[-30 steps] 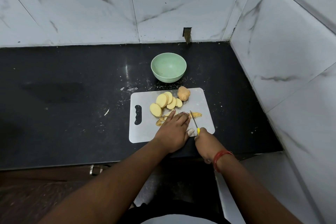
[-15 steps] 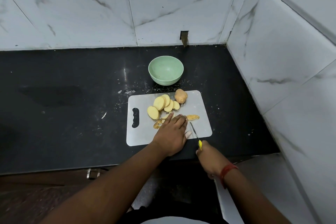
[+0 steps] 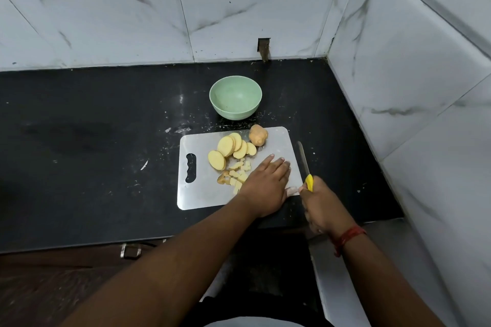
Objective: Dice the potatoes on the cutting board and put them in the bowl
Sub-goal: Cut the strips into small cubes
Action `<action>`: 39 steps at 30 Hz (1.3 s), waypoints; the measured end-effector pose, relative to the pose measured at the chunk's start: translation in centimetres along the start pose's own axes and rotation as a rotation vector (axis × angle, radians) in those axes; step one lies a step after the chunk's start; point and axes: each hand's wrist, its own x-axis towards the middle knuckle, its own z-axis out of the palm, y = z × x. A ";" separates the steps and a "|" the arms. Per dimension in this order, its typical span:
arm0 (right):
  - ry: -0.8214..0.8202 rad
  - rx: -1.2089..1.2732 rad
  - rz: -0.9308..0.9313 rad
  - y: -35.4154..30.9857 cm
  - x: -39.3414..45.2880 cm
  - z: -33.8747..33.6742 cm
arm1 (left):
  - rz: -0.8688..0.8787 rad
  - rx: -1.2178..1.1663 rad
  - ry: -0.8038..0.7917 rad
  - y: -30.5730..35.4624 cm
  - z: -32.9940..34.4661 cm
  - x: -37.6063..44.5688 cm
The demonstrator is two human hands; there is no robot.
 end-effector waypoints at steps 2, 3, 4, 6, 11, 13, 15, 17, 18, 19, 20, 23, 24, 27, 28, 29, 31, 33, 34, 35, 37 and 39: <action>-0.016 0.010 0.010 0.0 0.0 -0.1 | -0.030 0.032 0.016 -0.7 0.4 -0.6; -0.023 0.011 0.011 0.0 0.0 -0.1 | -0.053 0.045 0.022 -1.2 0.7 -1.1; -0.029 0.016 0.014 0.0 0.0 0.0 | -0.082 0.058 0.027 -1.7 1.1 -1.7; -0.037 0.019 0.024 -0.2 -0.1 0.3 | -0.127 0.081 0.038 -2.7 1.6 -2.9; -0.071 0.008 0.008 -1.1 0.1 1.3 | -0.127 0.094 0.114 -4.0 1.5 -4.8; -0.077 -0.018 -0.003 -1.3 0.2 1.7 | -0.128 0.102 0.127 -4.4 1.6 -5.2; -0.086 -0.035 -0.014 -1.4 0.4 2.0 | -0.153 0.123 0.123 -5.2 1.6 -5.7; -0.100 -0.041 -0.016 -1.4 0.5 2.3 | -0.185 0.146 0.114 -5.9 1.5 -6.1; -0.102 -0.040 -0.013 -1.3 0.5 2.4 | -0.190 0.152 0.106 -6.1 1.3 -6.2; -0.104 -0.036 -0.009 -1.4 0.5 2.5 | -0.178 0.153 0.108 -6.3 1.2 -6.2; -0.104 -0.028 -0.005 -1.4 0.4 2.6 | -0.160 0.146 0.122 -6.2 1.0 -6.1; -0.090 -0.017 -0.012 -1.5 0.3 2.5 | -0.170 0.110 0.127 -5.7 0.4 -4.6; -0.085 -0.019 -0.022 -1.4 0.3 2.4 | -0.199 0.105 0.102 -5.6 0.2 -4.0; -0.076 0.025 -0.021 -1.4 0.0 1.8 | -0.281 0.122 0.003 -5.6 -0.4 -2.3; -0.073 0.039 -0.017 -1.3 -0.1 1.5 | -0.292 0.144 -0.015 -5.6 -0.6 -1.8; -0.069 0.042 -0.017 -1.3 -0.2 1.2 | -0.296 0.167 -0.028 -5.7 -0.6 -1.5; -0.057 0.031 -0.025 -1.0 -0.2 0.9 | -0.285 0.206 -0.041 -5.8 -0.6 -1.1; -0.045 0.025 -0.024 -0.8 -0.1 0.7 | -0.259 0.211 -0.028 -6.0 -0.5 -1.1; -0.039 0.019 -0.029 -0.7 -0.1 0.6 | -0.242 0.206 -0.008 -6.1 -0.6 -1.1; -0.035 0.008 -0.036 -0.6 0.0 0.6 | -0.231 0.187 0.023 -6.1 -0.7 -1.2; -0.025 -0.010 -0.046 -0.6 0.2 0.5 | -0.226 0.138 0.057 -6.0 -1.2 -1.3; -0.018 -0.001 -0.042 -0.7 0.4 0.4 | -0.225 0.066 0.097 -5.7 -1.3 -1.4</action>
